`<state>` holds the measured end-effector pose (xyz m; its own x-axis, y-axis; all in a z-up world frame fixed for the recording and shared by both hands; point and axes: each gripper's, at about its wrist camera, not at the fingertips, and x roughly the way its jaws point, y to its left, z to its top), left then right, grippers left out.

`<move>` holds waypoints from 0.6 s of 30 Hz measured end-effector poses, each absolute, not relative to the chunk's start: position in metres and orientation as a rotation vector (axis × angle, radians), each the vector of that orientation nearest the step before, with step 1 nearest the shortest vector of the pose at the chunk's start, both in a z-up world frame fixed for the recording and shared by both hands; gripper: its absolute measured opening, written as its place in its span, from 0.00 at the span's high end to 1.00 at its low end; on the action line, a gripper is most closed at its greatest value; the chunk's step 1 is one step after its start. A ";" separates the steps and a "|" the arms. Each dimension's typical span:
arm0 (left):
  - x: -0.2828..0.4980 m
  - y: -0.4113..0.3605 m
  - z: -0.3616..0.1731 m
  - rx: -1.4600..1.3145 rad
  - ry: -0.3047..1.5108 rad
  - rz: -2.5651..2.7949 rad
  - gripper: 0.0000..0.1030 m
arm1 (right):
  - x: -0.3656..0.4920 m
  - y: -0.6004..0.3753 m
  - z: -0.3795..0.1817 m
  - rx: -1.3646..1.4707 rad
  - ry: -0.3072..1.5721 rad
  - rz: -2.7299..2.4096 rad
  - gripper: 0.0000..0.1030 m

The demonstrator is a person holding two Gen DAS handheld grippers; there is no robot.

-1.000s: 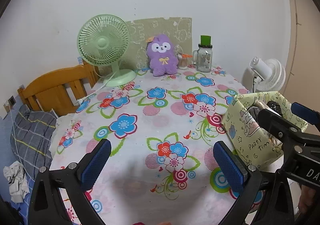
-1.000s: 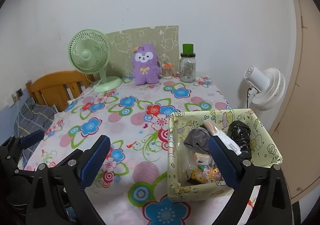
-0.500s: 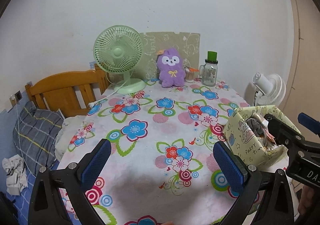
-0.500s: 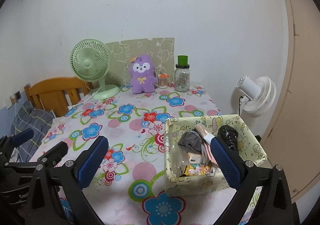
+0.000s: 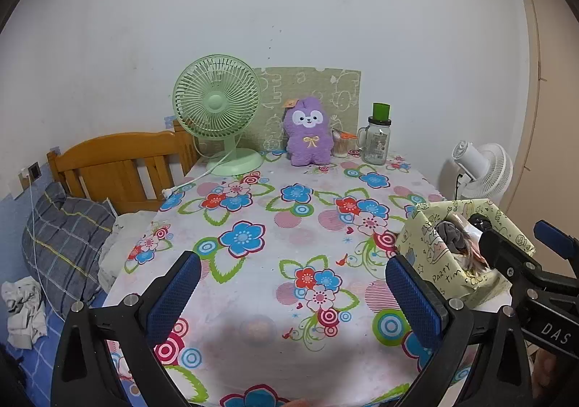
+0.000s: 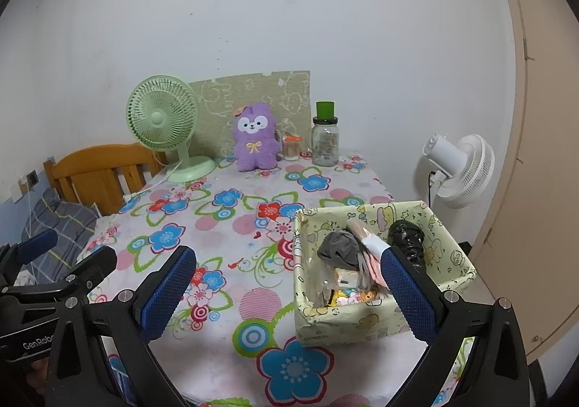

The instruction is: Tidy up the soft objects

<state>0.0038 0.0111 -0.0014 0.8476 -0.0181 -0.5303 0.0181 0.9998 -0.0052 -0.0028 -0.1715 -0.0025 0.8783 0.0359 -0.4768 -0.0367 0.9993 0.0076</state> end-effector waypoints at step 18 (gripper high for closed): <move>-0.003 0.007 0.004 0.009 0.538 -0.020 0.00 | -0.007 -0.177 0.002 0.001 0.477 0.037 0.00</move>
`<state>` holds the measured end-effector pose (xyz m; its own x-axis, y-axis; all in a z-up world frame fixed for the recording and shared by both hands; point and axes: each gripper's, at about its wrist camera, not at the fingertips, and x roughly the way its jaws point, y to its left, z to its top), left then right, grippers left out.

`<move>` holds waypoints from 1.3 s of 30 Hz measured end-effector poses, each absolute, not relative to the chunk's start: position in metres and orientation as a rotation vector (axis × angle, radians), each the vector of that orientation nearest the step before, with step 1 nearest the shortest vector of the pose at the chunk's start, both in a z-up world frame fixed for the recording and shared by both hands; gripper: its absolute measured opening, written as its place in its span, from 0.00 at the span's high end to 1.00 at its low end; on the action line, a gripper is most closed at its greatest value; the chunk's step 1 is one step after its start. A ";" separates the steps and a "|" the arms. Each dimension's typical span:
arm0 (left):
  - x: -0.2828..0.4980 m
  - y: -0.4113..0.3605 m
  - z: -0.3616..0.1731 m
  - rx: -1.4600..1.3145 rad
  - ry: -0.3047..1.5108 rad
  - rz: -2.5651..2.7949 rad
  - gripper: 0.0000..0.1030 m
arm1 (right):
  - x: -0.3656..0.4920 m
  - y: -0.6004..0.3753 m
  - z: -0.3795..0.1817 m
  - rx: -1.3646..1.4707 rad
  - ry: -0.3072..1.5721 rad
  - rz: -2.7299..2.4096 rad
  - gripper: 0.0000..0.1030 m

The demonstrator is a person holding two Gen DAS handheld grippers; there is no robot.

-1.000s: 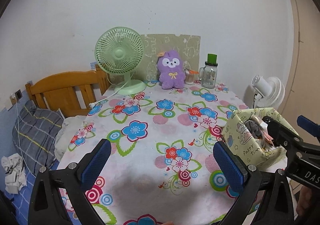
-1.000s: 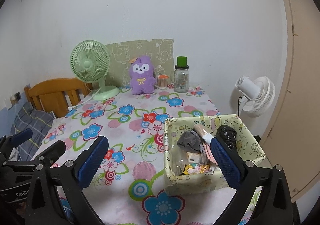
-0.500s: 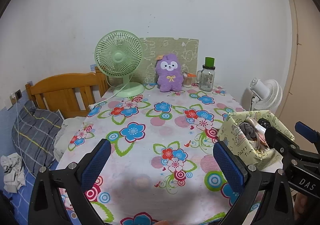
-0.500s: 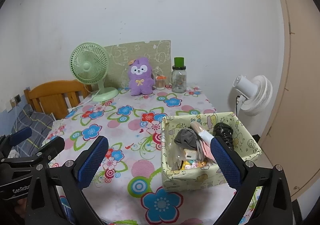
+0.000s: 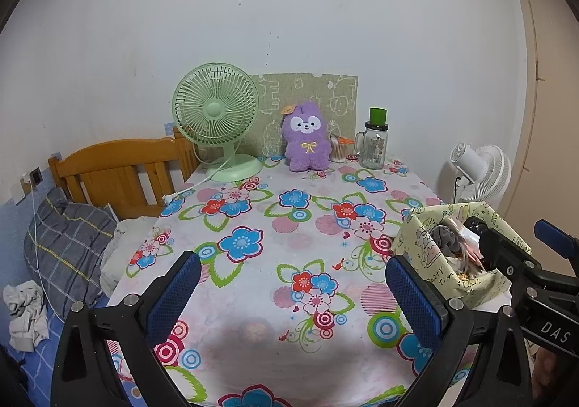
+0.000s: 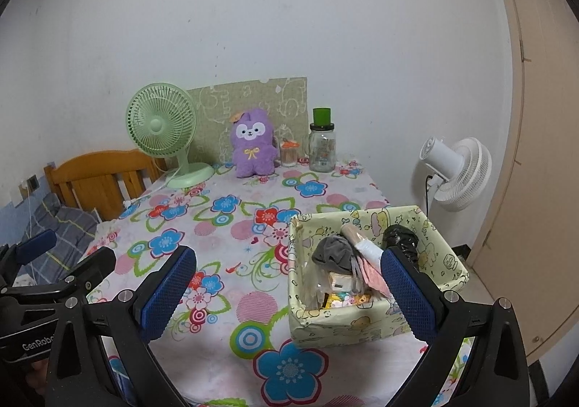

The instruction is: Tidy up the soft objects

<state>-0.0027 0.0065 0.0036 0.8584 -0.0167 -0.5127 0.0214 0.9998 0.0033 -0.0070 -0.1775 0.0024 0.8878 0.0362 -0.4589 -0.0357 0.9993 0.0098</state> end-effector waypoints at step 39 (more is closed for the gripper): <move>-0.001 0.002 0.005 0.008 0.539 -0.017 0.00 | -0.004 -0.177 0.001 -0.001 0.487 0.036 0.00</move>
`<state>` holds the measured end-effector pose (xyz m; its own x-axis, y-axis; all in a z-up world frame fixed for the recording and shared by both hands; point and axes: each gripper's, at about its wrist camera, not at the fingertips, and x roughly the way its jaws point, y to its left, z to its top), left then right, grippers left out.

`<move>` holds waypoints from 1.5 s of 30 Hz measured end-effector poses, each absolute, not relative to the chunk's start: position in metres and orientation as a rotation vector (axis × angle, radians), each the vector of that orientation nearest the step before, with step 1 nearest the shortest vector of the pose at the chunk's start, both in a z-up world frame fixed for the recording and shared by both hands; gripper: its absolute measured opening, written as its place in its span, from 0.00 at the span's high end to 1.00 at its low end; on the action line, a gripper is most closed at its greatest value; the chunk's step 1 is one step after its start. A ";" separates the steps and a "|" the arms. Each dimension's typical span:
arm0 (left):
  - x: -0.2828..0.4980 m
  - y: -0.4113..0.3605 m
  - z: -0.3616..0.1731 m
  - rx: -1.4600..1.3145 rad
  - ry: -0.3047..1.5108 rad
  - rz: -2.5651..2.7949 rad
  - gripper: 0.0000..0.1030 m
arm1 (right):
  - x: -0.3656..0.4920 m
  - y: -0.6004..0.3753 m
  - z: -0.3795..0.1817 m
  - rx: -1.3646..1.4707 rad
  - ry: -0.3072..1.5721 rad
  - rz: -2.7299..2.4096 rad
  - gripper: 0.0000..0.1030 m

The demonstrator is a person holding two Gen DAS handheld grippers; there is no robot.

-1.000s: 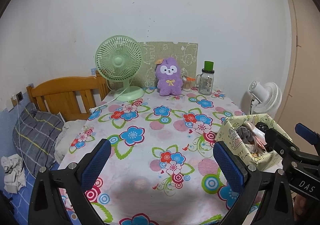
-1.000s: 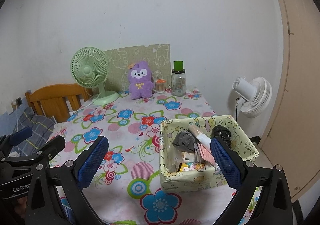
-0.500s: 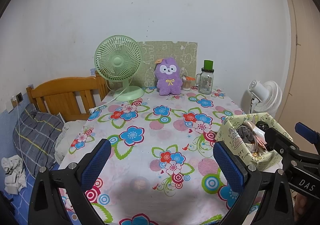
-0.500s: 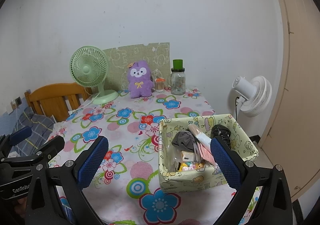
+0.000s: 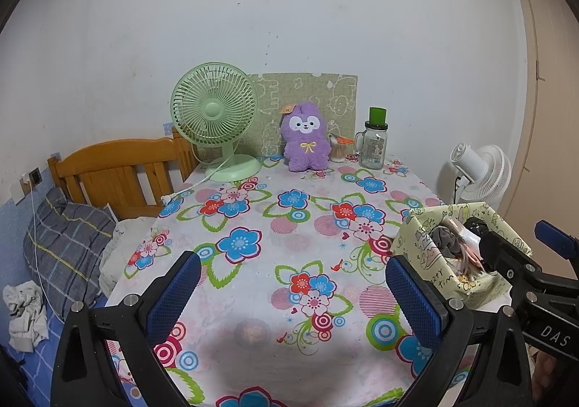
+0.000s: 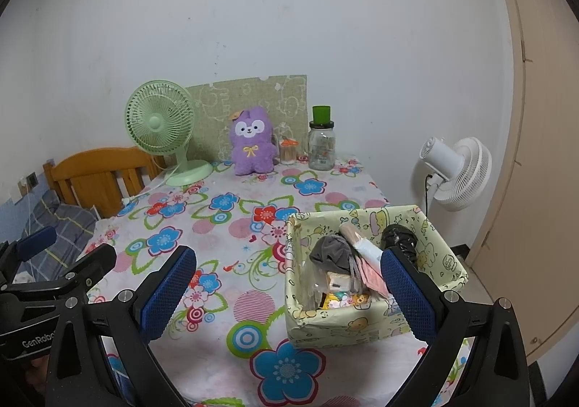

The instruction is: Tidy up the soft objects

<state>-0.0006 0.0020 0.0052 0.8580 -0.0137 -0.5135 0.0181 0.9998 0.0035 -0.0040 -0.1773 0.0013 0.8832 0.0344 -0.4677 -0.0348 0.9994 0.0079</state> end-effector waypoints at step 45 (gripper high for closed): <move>0.002 0.000 0.003 0.023 0.537 -0.015 0.00 | -0.006 -0.179 -0.001 -0.018 0.459 0.020 0.00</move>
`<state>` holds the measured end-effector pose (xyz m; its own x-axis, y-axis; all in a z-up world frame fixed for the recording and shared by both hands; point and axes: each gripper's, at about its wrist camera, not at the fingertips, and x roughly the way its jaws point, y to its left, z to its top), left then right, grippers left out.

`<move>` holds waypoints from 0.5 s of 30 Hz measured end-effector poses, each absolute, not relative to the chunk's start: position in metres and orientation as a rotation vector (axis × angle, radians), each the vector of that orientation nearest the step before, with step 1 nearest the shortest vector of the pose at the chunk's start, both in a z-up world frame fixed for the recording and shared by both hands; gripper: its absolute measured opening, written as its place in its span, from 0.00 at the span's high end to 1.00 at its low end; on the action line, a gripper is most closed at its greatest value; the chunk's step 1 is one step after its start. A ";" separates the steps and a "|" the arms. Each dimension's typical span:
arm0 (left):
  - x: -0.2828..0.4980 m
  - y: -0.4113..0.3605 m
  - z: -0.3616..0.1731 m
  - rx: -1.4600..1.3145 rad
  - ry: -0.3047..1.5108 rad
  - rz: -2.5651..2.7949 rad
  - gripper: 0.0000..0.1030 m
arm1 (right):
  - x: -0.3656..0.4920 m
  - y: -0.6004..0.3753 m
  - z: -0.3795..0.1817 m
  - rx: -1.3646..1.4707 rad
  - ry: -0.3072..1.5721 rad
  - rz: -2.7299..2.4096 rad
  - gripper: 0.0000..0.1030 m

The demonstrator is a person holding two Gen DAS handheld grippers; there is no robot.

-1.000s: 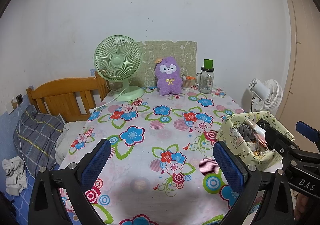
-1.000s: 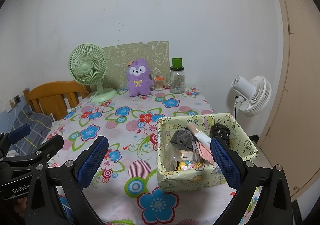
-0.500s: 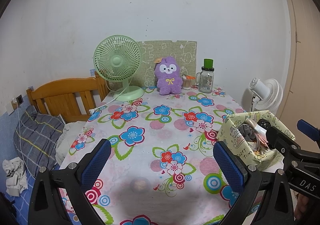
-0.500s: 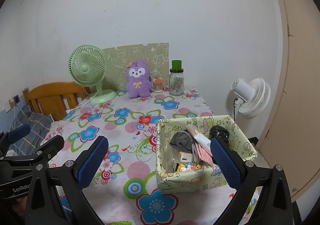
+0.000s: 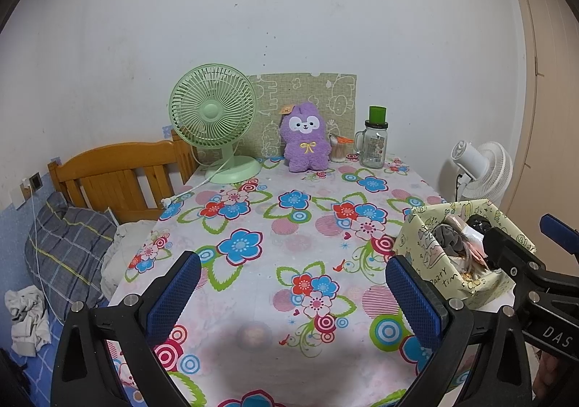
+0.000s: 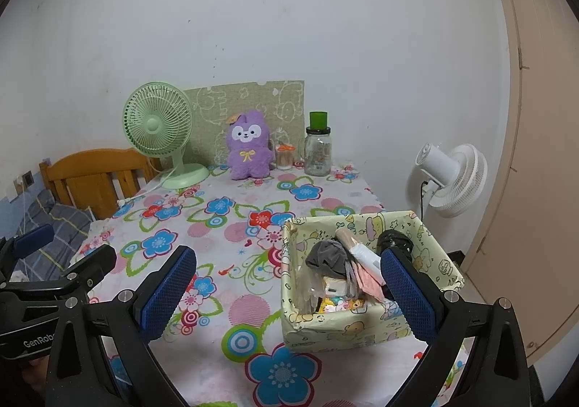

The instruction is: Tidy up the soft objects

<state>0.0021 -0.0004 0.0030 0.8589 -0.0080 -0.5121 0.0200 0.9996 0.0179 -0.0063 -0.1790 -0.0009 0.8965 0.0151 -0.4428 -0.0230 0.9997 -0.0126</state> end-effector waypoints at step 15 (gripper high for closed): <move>0.005 0.003 0.004 0.021 0.538 -0.016 0.00 | -0.007 -0.177 0.000 -0.037 0.451 0.017 0.00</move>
<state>0.0049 0.0027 0.0042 0.8587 -0.0094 -0.5124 0.0205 0.9997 0.0161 -0.0071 -0.1770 0.0003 0.8999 0.0087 -0.4361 -0.0250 0.9992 -0.0317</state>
